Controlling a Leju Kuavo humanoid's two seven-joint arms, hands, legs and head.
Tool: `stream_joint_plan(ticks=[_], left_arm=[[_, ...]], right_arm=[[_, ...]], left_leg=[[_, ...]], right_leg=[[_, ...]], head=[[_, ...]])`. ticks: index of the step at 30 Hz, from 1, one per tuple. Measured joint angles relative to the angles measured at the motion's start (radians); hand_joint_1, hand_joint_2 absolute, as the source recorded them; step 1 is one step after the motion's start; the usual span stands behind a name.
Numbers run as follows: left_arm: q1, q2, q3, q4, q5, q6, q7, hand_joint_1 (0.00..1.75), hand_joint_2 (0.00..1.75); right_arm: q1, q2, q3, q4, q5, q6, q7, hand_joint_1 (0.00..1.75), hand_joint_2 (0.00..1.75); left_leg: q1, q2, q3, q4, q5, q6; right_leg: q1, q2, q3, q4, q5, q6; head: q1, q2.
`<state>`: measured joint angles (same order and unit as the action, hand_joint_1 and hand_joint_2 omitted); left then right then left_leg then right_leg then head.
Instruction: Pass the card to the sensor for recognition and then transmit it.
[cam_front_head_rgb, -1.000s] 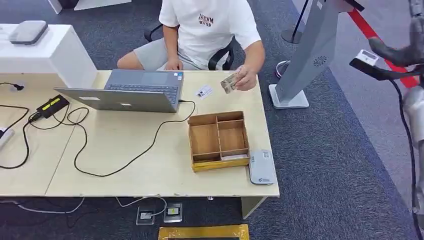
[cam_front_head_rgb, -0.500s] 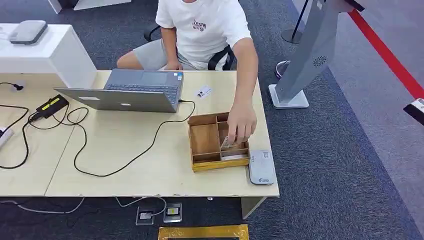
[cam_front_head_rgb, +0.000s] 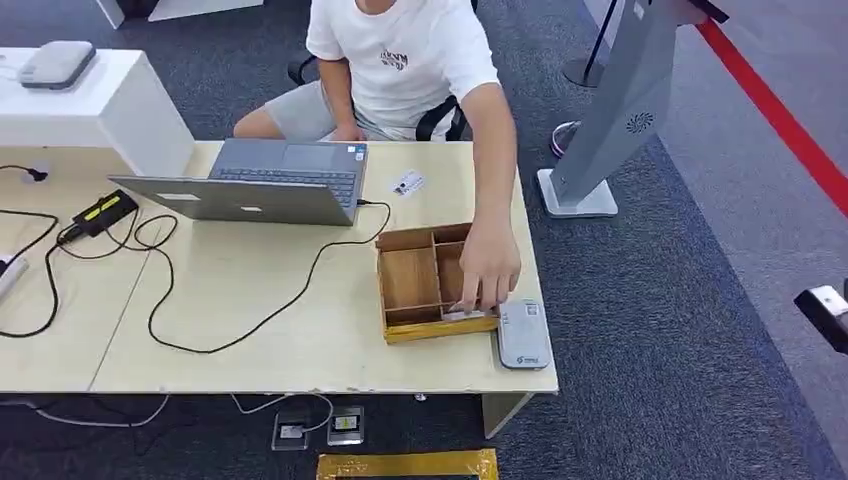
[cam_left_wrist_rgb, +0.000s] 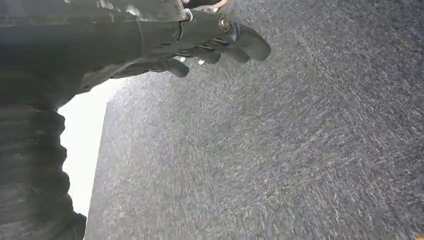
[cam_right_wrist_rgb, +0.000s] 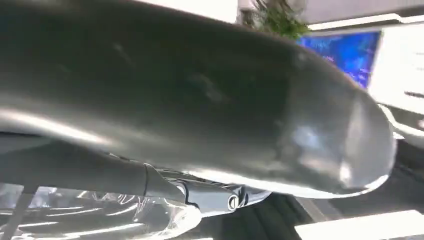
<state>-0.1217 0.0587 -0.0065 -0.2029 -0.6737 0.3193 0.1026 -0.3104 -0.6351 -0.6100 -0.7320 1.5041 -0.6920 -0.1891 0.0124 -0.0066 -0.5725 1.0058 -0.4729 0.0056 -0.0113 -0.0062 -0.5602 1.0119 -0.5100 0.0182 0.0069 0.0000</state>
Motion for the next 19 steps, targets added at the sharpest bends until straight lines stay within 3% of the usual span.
stream_joint_plan(ticks=[4,7,13,19], left_arm=[[0.005,-0.003,0.006,-0.004,-0.012,-0.002,0.005,0.0,1.75],[0.001,-0.003,0.008,-0.003,-0.02,-0.004,0.002,0.0,1.75],[-0.002,-0.002,0.014,-0.002,-0.056,-0.024,-0.006,0.0,1.75],[-0.001,-0.001,0.017,-0.002,-0.095,-0.034,-0.007,0.0,1.75]], right_arm=[[0.06,0.034,-0.007,0.025,-0.007,0.0,0.075,0.0,0.0],[0.093,0.058,-0.031,0.054,0.039,0.0,0.062,0.0,0.0],[0.162,0.113,-0.04,0.119,0.014,0.0,0.15,0.0,0.0],[0.212,0.185,-0.035,0.211,-0.099,0.0,0.234,0.0,0.0]], left_leg=[[0.0,0.001,0.0,0.0,0.0,0.0],[0.0,0.001,0.0,0.0,0.0,0.0],[0.0,0.002,0.001,0.0,-0.001,-0.001],[0.001,0.002,0.001,0.0,-0.001,-0.001]], right_leg=[[0.0,0.001,0.0,0.0,0.0,0.0],[0.0,0.002,-0.001,0.0,0.0,0.0],[0.0,0.002,-0.001,0.0,-0.001,-0.001],[0.001,0.002,-0.001,0.0,-0.001,-0.001]], head=[[-0.001,0.0],[-0.001,0.0],[-0.001,0.0],[0.0,0.0]])
